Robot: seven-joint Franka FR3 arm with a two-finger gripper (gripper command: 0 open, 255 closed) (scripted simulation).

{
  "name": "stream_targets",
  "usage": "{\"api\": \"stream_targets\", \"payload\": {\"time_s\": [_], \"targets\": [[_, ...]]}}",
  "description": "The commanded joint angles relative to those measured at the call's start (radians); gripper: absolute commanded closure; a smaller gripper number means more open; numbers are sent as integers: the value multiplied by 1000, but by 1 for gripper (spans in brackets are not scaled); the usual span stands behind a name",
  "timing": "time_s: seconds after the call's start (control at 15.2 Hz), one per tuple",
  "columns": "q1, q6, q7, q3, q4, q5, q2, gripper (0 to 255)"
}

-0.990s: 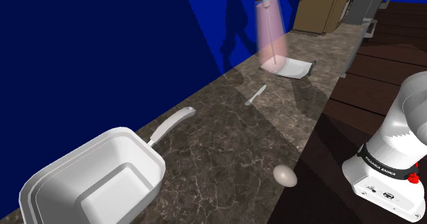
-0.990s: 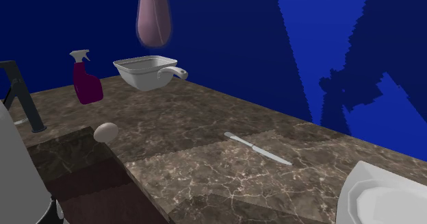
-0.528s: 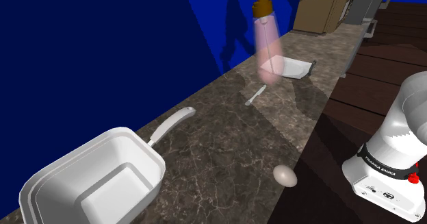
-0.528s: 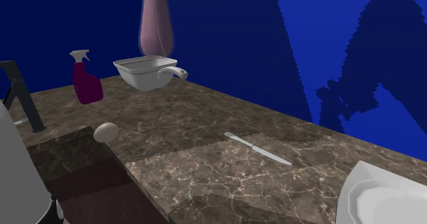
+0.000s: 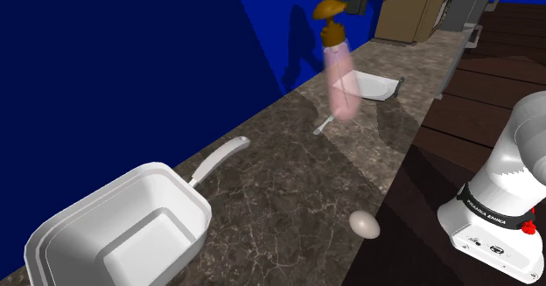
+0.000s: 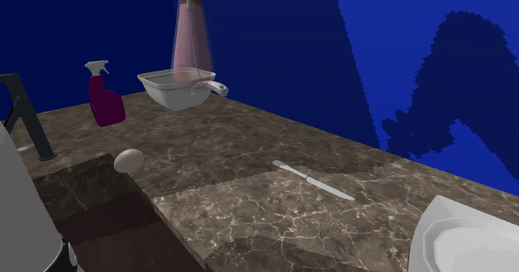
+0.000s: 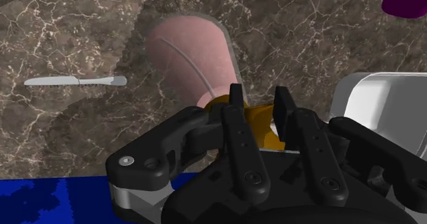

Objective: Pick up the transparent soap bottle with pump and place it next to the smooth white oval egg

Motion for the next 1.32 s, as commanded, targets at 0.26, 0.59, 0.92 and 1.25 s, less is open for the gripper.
{"api": "stream_targets", "payload": {"time_s": [0.26,0.59,0.92,1.25], "targets": [[0,80,-17,3,-113,2,-33,255],[1,144,-29,6,-202,5,-56,255],[2,208,-41,10,-284,8,-74,255],[3,272,-53,14,-362,12,-86,255]]}}
